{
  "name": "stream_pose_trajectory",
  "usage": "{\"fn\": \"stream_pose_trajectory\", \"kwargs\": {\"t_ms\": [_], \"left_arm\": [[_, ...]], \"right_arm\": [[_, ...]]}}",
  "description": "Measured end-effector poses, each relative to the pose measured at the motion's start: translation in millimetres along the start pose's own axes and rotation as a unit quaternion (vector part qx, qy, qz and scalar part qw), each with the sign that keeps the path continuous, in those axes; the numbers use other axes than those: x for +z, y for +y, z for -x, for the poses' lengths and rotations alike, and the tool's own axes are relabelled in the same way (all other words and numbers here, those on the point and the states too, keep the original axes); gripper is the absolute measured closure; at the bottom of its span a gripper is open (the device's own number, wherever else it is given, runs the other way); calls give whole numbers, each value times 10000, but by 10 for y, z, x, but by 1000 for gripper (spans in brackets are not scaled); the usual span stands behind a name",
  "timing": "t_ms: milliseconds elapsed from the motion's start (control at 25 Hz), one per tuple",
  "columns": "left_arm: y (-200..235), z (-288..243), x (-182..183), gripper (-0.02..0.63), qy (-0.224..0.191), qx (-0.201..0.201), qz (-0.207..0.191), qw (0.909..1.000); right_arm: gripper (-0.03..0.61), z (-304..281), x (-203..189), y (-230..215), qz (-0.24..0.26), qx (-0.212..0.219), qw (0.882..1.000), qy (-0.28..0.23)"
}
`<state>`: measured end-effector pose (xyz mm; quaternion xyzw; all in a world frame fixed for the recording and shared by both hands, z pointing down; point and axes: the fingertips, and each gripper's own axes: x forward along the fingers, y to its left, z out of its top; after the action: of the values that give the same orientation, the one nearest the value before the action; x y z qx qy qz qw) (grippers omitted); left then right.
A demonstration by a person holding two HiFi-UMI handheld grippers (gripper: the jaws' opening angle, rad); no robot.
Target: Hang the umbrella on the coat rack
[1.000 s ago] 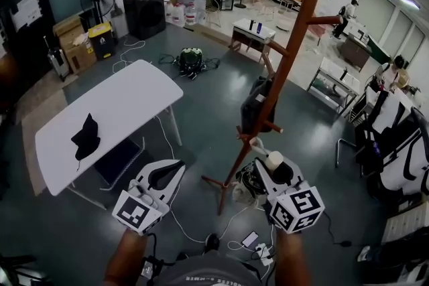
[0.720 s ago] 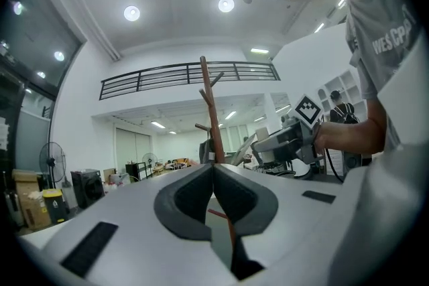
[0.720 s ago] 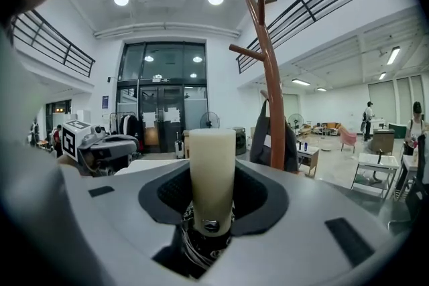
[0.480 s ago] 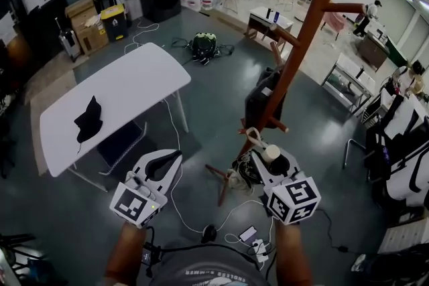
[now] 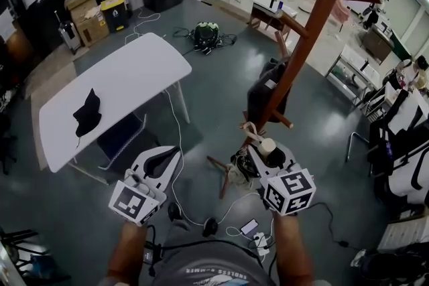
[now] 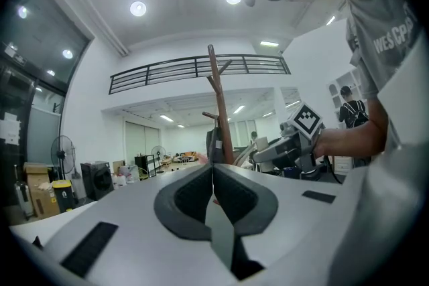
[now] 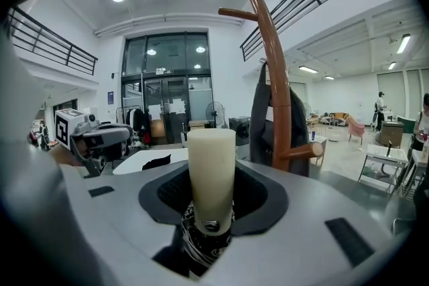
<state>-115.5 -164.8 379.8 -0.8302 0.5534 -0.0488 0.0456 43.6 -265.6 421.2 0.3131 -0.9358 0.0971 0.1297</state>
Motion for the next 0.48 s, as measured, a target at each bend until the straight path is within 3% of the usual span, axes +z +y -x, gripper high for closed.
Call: {"fn": "stream_pose_trajectory", "kwargs": {"t_ms": [480], "left_arm": [[223,17,-177,595,147,49,249,9996]], "right_arm": [[420,-363,-313,-18,-86,-40,9993,349]]}}
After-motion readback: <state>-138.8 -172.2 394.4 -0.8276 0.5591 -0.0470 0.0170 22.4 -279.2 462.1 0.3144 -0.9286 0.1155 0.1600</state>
